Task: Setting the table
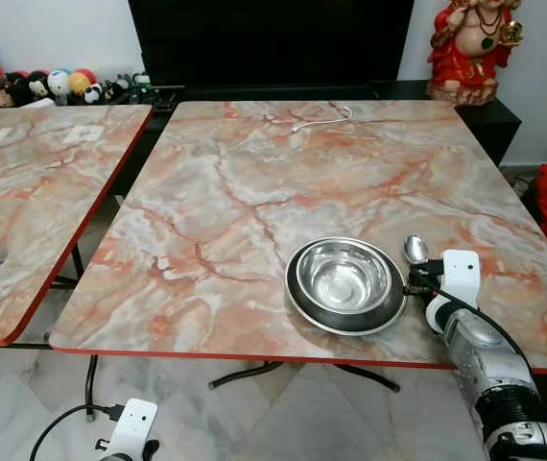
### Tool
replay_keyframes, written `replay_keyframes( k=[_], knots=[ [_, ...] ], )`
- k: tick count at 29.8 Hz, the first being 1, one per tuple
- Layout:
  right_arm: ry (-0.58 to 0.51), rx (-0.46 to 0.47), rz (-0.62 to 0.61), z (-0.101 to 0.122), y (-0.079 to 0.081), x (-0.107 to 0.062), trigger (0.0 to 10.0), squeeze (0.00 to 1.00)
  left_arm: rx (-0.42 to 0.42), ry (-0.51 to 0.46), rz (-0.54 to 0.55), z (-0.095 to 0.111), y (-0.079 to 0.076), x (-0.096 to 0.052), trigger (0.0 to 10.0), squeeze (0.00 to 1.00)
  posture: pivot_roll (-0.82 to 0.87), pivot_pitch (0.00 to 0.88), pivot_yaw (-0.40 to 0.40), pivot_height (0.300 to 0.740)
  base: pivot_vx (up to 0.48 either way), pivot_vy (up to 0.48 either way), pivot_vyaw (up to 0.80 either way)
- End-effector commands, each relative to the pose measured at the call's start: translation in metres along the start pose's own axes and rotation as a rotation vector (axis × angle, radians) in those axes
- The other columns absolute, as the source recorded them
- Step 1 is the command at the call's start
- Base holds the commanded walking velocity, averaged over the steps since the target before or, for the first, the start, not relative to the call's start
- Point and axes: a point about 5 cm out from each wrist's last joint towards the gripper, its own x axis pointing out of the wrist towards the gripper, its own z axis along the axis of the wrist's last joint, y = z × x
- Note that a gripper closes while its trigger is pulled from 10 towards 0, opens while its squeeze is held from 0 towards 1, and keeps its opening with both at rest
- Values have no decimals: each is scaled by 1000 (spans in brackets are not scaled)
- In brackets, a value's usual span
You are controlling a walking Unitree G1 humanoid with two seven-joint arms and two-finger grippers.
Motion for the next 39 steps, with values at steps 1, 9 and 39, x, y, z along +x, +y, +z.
replay_keyframes(
  k=[1, 9, 39],
  knots=[
    [-18, -13, 2, 6, 1, 1, 10000, 0, -2, 10, 8, -2, 4, -1, 10000, 0, 41, 13, 30, 740, 0, 0, 0],
    [-8, -2, 6, 2, 3, 1, 10000, 0, -2, 10, 9, -3, 4, -1, 10000, 0, 41, 14, 30, 740, 0, 0, 0],
    [11, 8, 12, -3, 5, 2, 10000, 404, 1, 13, 8, -4, 3, -1, 10000, 0, 45, 17, 30, 740, 0, 0, 0]
  ],
)
